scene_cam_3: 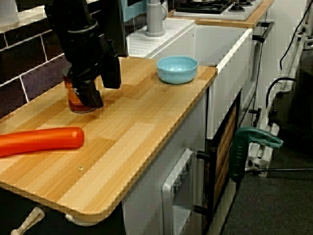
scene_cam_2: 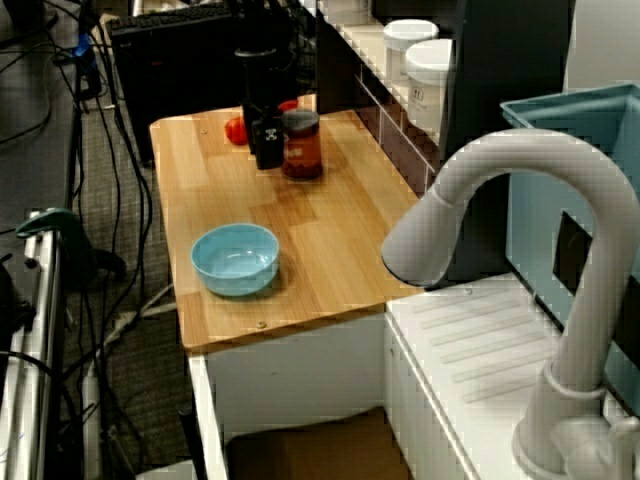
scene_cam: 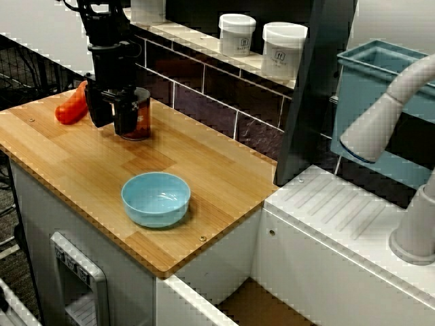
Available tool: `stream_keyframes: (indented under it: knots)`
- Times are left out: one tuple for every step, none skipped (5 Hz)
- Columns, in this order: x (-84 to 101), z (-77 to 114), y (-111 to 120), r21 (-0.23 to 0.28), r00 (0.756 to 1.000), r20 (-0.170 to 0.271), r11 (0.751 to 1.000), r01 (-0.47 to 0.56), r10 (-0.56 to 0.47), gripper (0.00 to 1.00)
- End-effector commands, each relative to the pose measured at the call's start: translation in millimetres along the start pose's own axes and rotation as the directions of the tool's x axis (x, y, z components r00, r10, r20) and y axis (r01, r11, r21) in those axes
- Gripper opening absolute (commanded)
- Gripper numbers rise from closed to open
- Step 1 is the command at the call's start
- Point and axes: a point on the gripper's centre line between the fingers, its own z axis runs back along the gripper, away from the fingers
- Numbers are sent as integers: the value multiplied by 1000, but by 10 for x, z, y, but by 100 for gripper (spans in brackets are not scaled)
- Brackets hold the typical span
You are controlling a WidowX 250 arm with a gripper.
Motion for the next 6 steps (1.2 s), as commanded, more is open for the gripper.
stream_keyframes:
  knots:
    - [-45, 346, 217, 31, 996, 92, 999, 12, -15, 100]
    - [-145, 537, 357, 17, 991, 133, 1000, 11, -14, 100]
    - [-229, 669, 477, 11, 987, 160, 1000, 8, -10, 100]
    - [-286, 790, 571, -9, 985, 173, 1000, -2, 3, 100]
    - [-315, 842, 606, -13, 978, 204, 999, -34, 36, 100]
    - [-271, 804, 585, 8, 968, 230, 995, -103, 99, 100]
